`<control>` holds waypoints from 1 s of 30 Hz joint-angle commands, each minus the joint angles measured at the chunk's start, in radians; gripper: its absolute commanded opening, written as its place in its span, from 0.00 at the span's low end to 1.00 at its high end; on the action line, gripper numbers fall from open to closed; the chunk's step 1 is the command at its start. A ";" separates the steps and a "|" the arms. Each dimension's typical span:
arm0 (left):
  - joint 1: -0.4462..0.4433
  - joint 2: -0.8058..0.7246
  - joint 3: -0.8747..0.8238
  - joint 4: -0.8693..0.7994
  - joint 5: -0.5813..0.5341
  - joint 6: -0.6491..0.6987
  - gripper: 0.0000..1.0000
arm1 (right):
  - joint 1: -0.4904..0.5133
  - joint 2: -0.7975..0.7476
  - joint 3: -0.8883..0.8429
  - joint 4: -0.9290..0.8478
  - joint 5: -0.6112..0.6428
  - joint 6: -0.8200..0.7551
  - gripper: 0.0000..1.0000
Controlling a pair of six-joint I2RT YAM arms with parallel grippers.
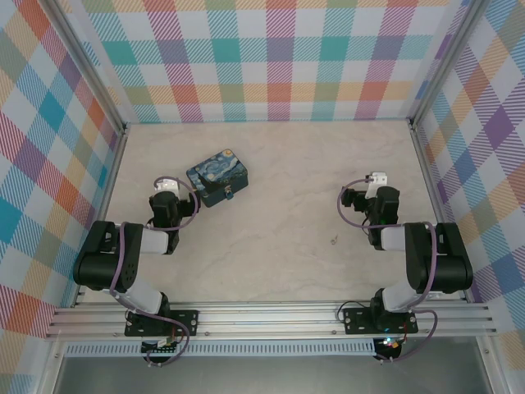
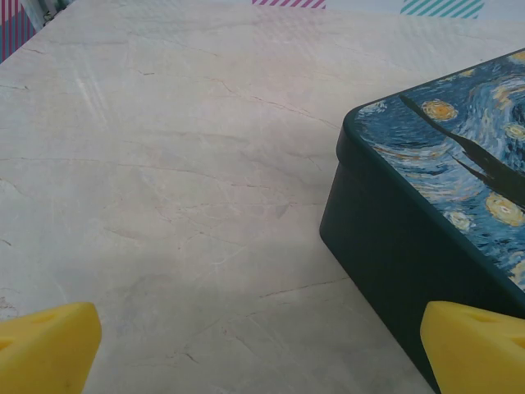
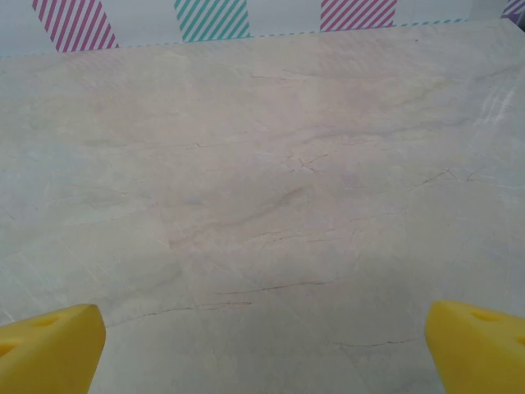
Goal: Unlock the padlock with the key
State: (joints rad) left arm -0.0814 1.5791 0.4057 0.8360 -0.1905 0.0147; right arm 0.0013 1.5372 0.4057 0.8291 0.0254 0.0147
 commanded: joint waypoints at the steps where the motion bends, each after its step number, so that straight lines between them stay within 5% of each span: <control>1: 0.005 -0.015 0.001 -0.003 0.014 -0.010 1.00 | 0.005 -0.002 -0.004 0.021 0.004 0.010 1.00; 21: 0.004 -0.026 -0.002 -0.004 0.002 -0.018 1.00 | 0.006 -0.003 -0.008 0.024 0.001 0.010 1.00; 27: 0.005 -0.222 -0.007 -0.157 -0.097 -0.053 1.00 | 0.006 -0.094 0.000 -0.070 0.031 0.023 1.00; 30: 0.005 -0.367 0.055 -0.369 -0.107 -0.057 1.00 | 0.006 -0.190 0.042 -0.272 0.022 0.044 1.00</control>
State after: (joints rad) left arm -0.0814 1.3094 0.4076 0.6464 -0.2581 -0.0193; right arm 0.0013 1.4223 0.4091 0.7109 0.0448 0.0299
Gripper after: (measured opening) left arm 0.997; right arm 0.997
